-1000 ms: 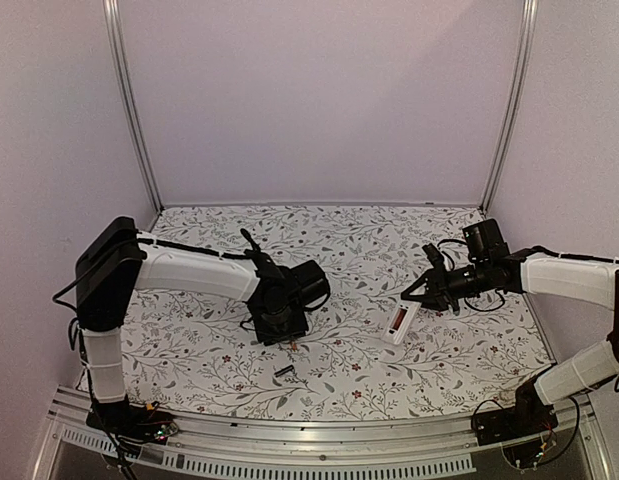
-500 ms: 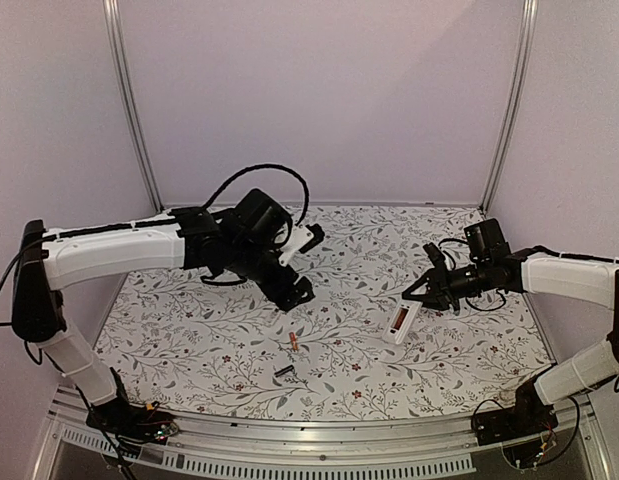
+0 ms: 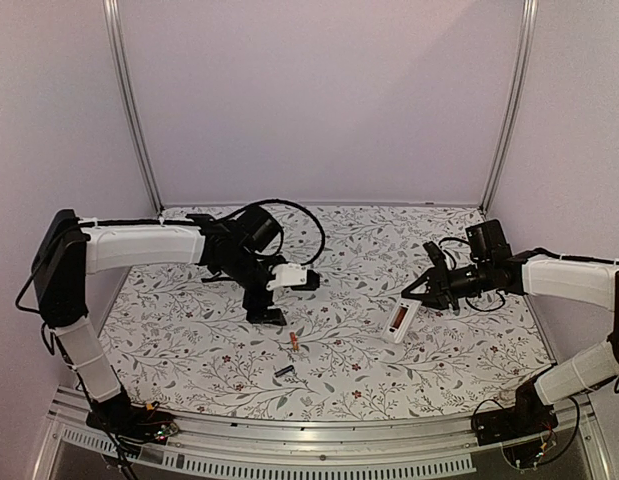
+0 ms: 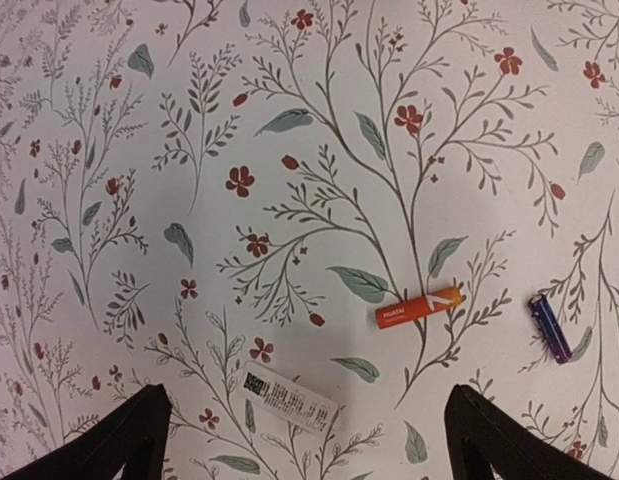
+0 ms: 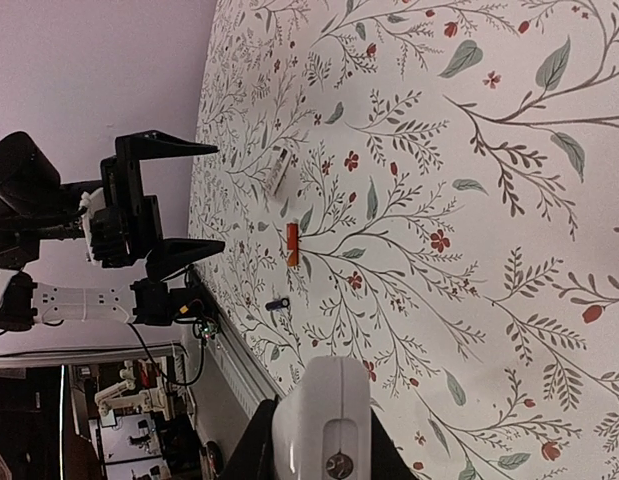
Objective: Load the batteries into the remote control
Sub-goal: Pick up the battery from the center of the board.
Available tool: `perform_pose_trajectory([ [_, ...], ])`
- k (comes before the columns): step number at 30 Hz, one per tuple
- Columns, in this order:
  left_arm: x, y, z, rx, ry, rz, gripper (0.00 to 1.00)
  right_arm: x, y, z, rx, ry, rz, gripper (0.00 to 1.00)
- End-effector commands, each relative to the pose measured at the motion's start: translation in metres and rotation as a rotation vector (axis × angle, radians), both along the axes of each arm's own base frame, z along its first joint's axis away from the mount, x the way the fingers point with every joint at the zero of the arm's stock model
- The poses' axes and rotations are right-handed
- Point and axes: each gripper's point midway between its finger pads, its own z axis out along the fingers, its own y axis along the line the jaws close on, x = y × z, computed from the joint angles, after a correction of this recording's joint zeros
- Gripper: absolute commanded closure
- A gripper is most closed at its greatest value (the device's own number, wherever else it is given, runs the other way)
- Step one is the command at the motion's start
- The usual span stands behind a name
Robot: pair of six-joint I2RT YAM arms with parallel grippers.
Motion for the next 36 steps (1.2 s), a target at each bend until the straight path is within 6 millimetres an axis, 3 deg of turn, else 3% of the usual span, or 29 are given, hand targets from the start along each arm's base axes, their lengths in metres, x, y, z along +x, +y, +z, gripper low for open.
perform_pose_trajectory([
  [1, -0.018, -0.005, -0.023, 0.060, 0.013, -0.180, 0.04, -0.004, 0.000, 0.001, 0.035, -0.007, 0.009, 1.00],
  [13, -0.034, -0.012, -0.072, 0.219, 0.042, -0.299, 0.20, -0.006, 0.003, -0.004, 0.061, 0.009, 0.013, 1.00],
  [25, -0.038, -0.014, -0.090, 0.251, 0.067, -0.318, 0.31, -0.005, 0.002, -0.006, 0.063, 0.017, 0.011, 1.00],
  [36, -0.044, -0.016, -0.094, 0.260, 0.112, -0.324, 0.61, -0.004, -0.001, -0.010, 0.062, 0.029, 0.006, 1.00],
])
